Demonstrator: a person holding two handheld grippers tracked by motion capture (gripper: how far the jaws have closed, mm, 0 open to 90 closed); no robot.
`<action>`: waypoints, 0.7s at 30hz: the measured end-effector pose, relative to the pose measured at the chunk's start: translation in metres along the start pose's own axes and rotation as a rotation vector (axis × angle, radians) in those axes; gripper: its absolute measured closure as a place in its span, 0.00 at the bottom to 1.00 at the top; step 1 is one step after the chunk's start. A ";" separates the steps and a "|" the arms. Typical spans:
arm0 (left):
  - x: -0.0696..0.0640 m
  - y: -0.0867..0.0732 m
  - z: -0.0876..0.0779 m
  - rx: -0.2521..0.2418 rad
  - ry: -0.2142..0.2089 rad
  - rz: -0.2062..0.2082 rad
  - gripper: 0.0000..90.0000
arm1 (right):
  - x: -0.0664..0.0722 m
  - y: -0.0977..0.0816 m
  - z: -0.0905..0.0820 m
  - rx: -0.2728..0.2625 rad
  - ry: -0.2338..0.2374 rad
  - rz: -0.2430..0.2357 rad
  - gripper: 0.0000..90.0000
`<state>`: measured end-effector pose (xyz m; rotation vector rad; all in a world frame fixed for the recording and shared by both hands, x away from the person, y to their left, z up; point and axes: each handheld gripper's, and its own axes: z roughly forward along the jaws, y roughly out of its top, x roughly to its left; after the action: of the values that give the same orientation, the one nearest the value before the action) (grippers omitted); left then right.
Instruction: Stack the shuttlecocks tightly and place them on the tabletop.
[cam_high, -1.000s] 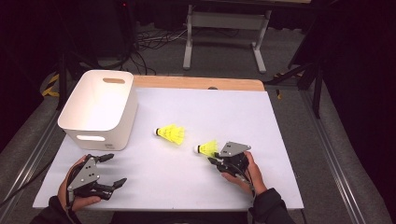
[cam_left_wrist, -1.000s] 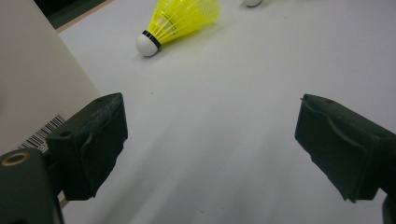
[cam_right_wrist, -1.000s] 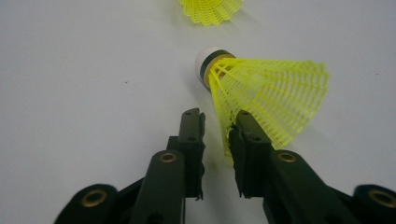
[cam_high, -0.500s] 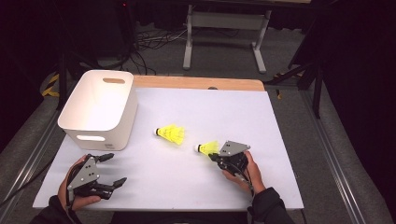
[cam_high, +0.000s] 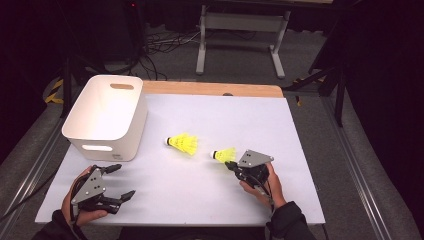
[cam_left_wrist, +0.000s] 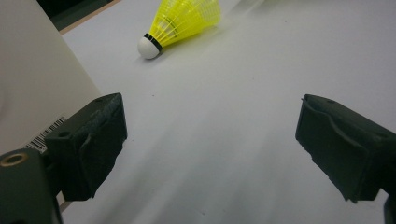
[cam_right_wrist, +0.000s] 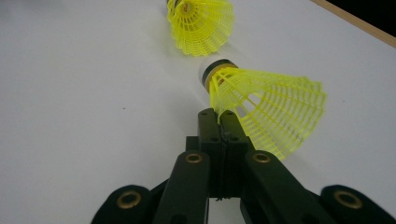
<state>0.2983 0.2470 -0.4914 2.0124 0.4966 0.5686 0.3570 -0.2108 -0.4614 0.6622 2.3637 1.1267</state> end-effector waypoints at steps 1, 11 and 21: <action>0.000 0.000 0.000 0.000 0.000 -0.001 0.10 | 0.000 0.001 0.000 -0.003 0.000 -0.002 1.00; 0.000 0.000 0.000 -0.001 0.001 -0.003 0.10 | 0.006 0.006 0.007 -0.018 0.010 -0.003 1.00; 0.001 -0.001 0.000 0.002 0.002 -0.006 0.10 | 0.006 0.013 0.012 -0.029 0.002 -0.006 1.00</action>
<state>0.2995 0.2478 -0.4918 2.0114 0.5047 0.5666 0.3620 -0.1931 -0.4590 0.6441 2.3453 1.1571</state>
